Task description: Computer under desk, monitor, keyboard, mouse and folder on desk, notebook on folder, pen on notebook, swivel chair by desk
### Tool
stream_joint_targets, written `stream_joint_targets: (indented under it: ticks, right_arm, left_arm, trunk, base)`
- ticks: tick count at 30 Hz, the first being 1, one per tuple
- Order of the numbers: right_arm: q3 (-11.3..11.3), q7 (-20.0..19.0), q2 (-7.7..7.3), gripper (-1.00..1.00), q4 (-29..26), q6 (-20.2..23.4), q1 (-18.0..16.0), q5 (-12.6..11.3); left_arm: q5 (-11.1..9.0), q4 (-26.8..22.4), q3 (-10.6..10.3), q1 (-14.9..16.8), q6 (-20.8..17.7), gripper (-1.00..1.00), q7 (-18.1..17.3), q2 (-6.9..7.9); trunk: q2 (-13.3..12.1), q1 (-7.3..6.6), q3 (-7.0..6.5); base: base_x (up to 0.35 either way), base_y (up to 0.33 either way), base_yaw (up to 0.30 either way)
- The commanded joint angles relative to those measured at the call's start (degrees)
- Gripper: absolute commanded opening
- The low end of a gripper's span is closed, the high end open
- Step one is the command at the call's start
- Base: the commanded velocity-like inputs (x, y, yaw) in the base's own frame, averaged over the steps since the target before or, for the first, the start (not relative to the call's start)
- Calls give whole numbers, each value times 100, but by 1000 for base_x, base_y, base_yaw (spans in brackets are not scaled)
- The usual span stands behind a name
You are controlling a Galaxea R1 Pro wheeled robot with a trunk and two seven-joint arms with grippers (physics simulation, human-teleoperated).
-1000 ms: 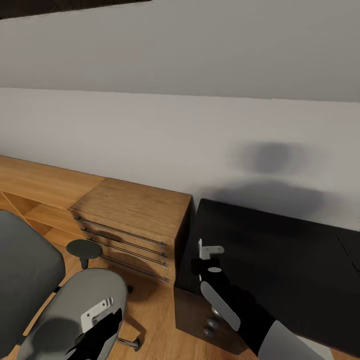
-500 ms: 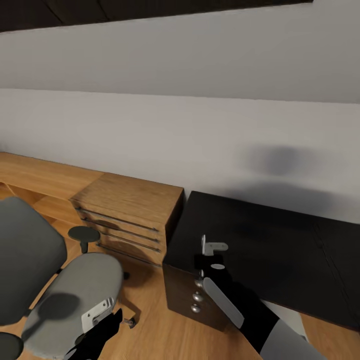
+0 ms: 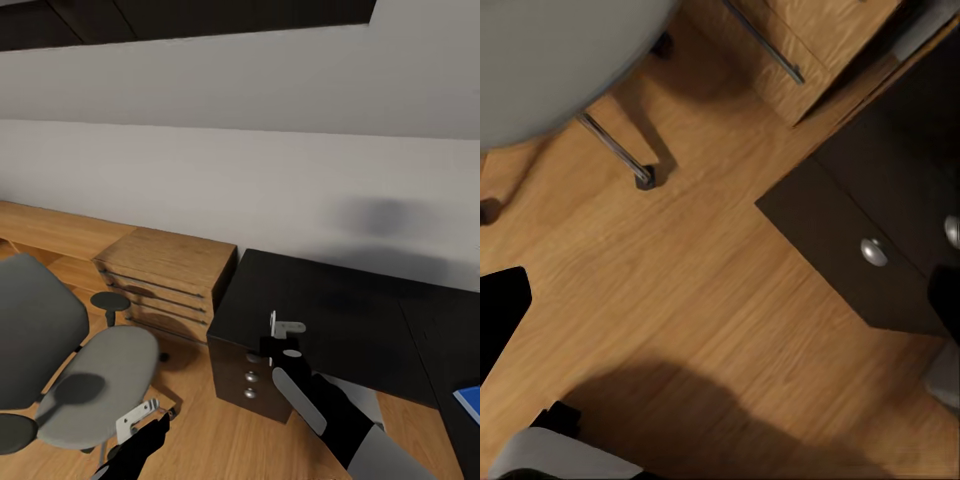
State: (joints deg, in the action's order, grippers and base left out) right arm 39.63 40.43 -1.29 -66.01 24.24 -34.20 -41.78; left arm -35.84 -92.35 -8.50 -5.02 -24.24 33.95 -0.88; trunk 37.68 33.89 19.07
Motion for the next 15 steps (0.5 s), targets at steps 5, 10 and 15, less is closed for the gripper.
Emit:
stream_joint_targets:
  ticks: [5,10,15]
  right_arm:
    - [6,42,-10,-100,-8,17,-9,-32]
    - [2,44,-6,-100,-20,12,-9,-32]
    - [-3,177,-8,-100,-85,11,-10,-32]
  left_arm:
    - [-45,1,-17,1,-7,100,41,0]
    - [-50,47,-20,1,-10,100,41,0]
    - [-51,306,-27,1,-8,100,34,0]
  trunk:
    - [7,2,-1]
    - [7,2,-5]
    - [7,2,-5]
  base:
    - [-2,-1,-224]
    - [0,0,-198]
    - [0,0,-45]
